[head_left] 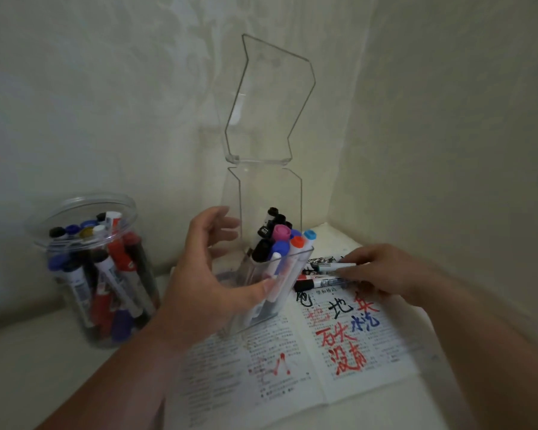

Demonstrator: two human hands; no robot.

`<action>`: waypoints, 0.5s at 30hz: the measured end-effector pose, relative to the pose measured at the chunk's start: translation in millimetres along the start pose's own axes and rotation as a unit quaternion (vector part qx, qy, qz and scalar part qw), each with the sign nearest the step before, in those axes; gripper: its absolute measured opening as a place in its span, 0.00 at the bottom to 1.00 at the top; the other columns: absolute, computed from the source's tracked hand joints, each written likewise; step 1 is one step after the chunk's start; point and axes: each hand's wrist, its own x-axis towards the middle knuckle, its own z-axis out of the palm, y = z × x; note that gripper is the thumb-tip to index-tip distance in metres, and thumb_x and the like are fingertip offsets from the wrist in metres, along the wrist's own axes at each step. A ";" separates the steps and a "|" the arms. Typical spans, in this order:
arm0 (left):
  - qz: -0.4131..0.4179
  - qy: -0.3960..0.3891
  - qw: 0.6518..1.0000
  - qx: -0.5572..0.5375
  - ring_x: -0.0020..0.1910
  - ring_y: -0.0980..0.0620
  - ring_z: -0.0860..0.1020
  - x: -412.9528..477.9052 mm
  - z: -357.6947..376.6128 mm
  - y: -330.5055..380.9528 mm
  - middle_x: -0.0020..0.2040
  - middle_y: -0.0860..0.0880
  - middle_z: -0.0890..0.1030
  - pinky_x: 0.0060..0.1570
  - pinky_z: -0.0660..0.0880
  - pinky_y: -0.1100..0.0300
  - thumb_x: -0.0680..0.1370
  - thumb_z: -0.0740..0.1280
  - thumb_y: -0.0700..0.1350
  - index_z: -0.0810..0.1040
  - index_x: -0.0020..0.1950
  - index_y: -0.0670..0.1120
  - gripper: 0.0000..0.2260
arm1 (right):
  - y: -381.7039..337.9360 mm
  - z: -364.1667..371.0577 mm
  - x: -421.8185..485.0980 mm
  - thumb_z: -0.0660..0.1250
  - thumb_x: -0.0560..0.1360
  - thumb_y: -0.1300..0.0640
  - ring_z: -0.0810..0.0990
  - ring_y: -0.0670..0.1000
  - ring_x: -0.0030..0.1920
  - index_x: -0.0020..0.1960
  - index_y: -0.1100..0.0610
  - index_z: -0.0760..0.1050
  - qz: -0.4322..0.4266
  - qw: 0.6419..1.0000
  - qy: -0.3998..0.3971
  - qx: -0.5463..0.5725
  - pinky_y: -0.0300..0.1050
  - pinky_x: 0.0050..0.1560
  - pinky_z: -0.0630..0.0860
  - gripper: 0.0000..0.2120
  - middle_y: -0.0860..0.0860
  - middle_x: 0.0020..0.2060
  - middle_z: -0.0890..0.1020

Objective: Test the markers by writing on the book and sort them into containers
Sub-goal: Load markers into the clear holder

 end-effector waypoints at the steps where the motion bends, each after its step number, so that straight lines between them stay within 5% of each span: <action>1: 0.002 -0.002 1.000 0.004 0.67 0.51 0.73 0.5 0.0 -0.7 0.66 0.55 0.74 0.65 0.74 0.48 0.58 0.82 0.57 0.65 0.70 0.62 0.44 | -6.6 -3.0 -3.8 0.78 0.71 0.51 0.82 0.49 0.28 0.54 0.51 0.82 -0.001 0.997 -0.005 -0.073 0.35 0.24 0.68 0.13 0.50 0.34 0.85; 4: 0.003 -0.008 1.000 0.010 0.67 0.53 0.73 0.8 0.6 -1.1 0.66 0.56 0.74 0.64 0.75 0.52 0.58 0.82 0.56 0.64 0.68 0.66 0.44 | -26.8 -14.0 -13.2 0.76 0.70 0.40 0.86 0.47 0.35 0.66 0.42 0.74 0.027 0.973 -0.046 -0.223 0.38 0.32 0.74 0.27 0.46 0.51 0.85; 7: -0.006 -0.006 1.000 -0.008 0.66 0.56 0.74 0.1 1.3 -1.2 0.65 0.56 0.75 0.61 0.76 0.58 0.58 0.82 0.55 0.65 0.67 0.67 0.42 | -40.4 -24.4 -15.0 0.71 0.76 0.43 0.85 0.46 0.32 0.70 0.46 0.74 -0.010 0.962 0.019 -0.271 0.43 0.38 0.74 0.24 0.47 0.64 0.80; 9: -0.017 -0.004 1.000 -0.019 0.66 0.56 0.74 0.4 0.6 -2.1 0.64 0.57 0.75 0.62 0.76 0.57 0.58 0.82 0.55 0.66 0.68 0.66 0.42 | -49.6 -27.4 -14.0 0.67 0.79 0.44 0.85 0.48 0.32 0.64 0.51 0.78 -0.080 0.986 0.136 -0.056 0.44 0.37 0.72 0.17 0.51 0.56 0.85; 10: -0.021 -0.003 1.000 -0.021 0.66 0.56 0.74 0.6 0.3 -2.3 0.64 0.57 0.75 0.63 0.75 0.56 0.58 0.82 0.56 0.66 0.68 0.65 0.42 | -57.4 -27.3 -17.1 0.63 0.80 0.41 0.85 0.49 0.36 0.64 0.53 0.78 -0.105 0.978 0.131 0.123 0.45 0.38 0.74 0.20 0.54 0.54 0.86; 12: -0.024 -0.002 1.000 -0.016 0.65 0.57 0.75 1.5 0.4 -1.9 0.63 0.59 0.76 0.64 0.74 0.53 0.57 0.82 0.57 0.66 0.68 0.66 0.43 | -75.1 -21.2 -27.3 0.58 0.78 0.33 0.85 0.52 0.54 0.72 0.54 0.71 -0.169 0.902 0.002 0.397 0.51 0.52 0.78 0.32 0.59 0.58 0.84; 15: -0.017 -0.013 1.000 0.007 0.65 0.57 0.76 1.3 1.7 2.2 0.63 0.60 0.76 0.63 0.75 0.52 0.57 0.81 0.58 0.64 0.68 0.68 0.43 | -99.7 -8.3 -40.6 0.56 0.72 0.26 0.78 0.56 0.66 0.79 0.50 0.62 -0.244 0.849 -0.116 0.454 0.58 0.68 0.72 0.43 0.62 0.66 0.78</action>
